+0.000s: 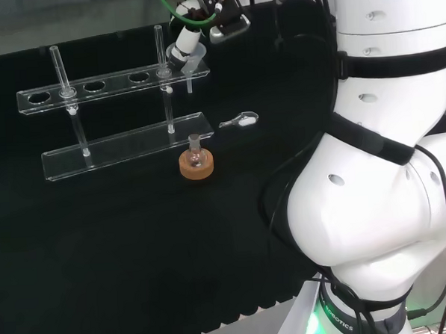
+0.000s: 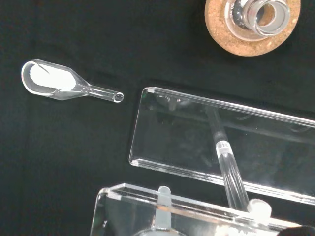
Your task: Pick up the funnel from the transparent funnel stand.
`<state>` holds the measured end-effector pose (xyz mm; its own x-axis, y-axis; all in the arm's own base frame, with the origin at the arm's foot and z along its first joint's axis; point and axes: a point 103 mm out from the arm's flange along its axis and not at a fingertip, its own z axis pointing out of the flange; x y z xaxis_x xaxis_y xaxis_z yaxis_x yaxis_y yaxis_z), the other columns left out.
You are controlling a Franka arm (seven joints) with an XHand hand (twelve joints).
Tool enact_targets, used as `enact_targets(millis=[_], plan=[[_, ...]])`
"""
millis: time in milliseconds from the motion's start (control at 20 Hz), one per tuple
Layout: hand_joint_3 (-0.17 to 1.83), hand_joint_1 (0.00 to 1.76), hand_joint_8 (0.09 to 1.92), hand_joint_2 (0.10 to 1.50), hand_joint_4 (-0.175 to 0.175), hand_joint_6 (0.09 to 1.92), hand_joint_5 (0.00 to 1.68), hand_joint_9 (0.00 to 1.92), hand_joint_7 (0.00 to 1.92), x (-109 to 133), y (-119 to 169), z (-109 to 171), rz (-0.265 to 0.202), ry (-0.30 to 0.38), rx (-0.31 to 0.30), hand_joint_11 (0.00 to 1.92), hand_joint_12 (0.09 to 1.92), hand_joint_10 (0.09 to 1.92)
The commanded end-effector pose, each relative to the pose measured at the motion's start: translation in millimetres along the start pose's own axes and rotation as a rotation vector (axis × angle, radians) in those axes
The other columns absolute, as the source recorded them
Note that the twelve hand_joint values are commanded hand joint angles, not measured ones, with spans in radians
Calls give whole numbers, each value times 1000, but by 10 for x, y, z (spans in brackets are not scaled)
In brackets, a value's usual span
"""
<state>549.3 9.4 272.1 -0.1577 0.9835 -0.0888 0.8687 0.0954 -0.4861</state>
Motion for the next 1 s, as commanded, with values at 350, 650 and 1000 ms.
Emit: enact_targets(millis=[350, 650, 1000], plan=[[83, 656, 574, 748, -80, 87, 115, 197, 0, -50, 58, 75, 21, -60, 39, 189, 1549, 904], [92, 727, 415, 732, -76, 87, 98, 106, 0, -43, 55, 63, 24, -87, 35, 147, 1559, 929], [109, 749, 444, 730, -73, 87, 106, 122, 0, -28, 105, 88, 10, -99, 39, 138, 1561, 924]])
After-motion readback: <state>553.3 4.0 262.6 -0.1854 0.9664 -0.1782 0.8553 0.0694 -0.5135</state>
